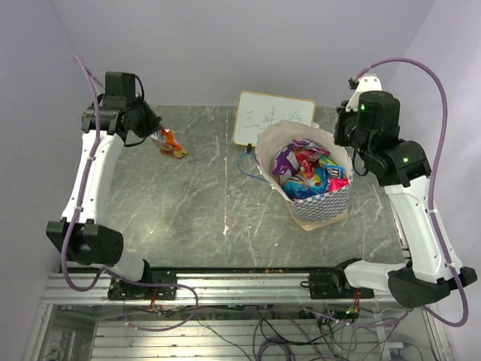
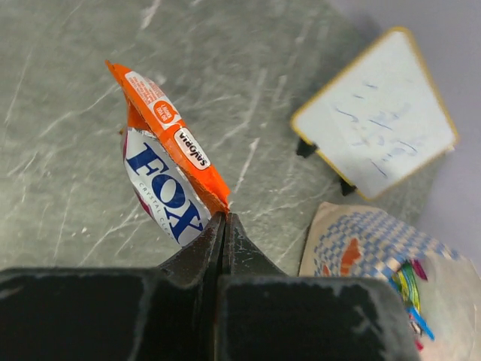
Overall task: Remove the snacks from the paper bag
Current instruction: Place the snack at the center of the board.
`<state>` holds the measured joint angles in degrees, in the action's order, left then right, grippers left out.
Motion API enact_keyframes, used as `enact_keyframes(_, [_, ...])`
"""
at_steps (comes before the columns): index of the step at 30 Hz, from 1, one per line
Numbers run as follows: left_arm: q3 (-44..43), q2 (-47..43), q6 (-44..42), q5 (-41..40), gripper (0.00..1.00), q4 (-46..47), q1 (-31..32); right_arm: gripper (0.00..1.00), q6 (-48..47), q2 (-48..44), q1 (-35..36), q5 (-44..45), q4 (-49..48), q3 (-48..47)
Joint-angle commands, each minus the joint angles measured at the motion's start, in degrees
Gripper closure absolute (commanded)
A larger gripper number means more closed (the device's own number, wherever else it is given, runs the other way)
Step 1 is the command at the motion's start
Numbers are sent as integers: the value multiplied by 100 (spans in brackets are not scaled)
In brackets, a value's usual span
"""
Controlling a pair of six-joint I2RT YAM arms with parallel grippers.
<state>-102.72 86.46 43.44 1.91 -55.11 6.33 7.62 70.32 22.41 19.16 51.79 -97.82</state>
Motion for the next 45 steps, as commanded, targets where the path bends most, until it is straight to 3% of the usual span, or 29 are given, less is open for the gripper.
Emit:
enact_keyframes(1, [654, 82, 796, 59, 93, 661, -455, 100, 62, -122, 26, -98, -369, -15])
enact_keyframes(6, [230, 1011, 1054, -5, 93, 783, -838, 100, 202, -138, 26, -75, -430, 62])
enact_keyframes(19, [-779, 3014, 1578, -328, 93, 2388, -1135, 100, 359, 359, 26, 248, -284, -276])
enact_keyframes(22, [-115, 3006, 1473, -261, 93, 2854, -1154, 100, 393, 393, 26, 222, -284, -214])
enact_keyframes(31, [3194, 1765, 1816, 112, 93, 4461, -1180, 100, 538, 301, 25, -130, -130, -53])
enact_keyframes(35, [4124, 1490, 2048, 353, 93, 4726, -1182, 100, 396, 245, 26, -1147, -311, 61])
enact_keyframes(37, [4439, 1348, 2087, 476, 87, 4699, -1178, 100, 381, 262, 26, -1941, -412, 66])
enact_keyframes(41, [4864, 942, 2035, 699, 57, 4614, -1171, 100, 429, 308, 26, -3555, -776, 308])
enact_keyframes(45, [5268, 277, 1923, 784, 35, 4354, -1177, 100, 740, 478, 110, -5323, -1152, 597])
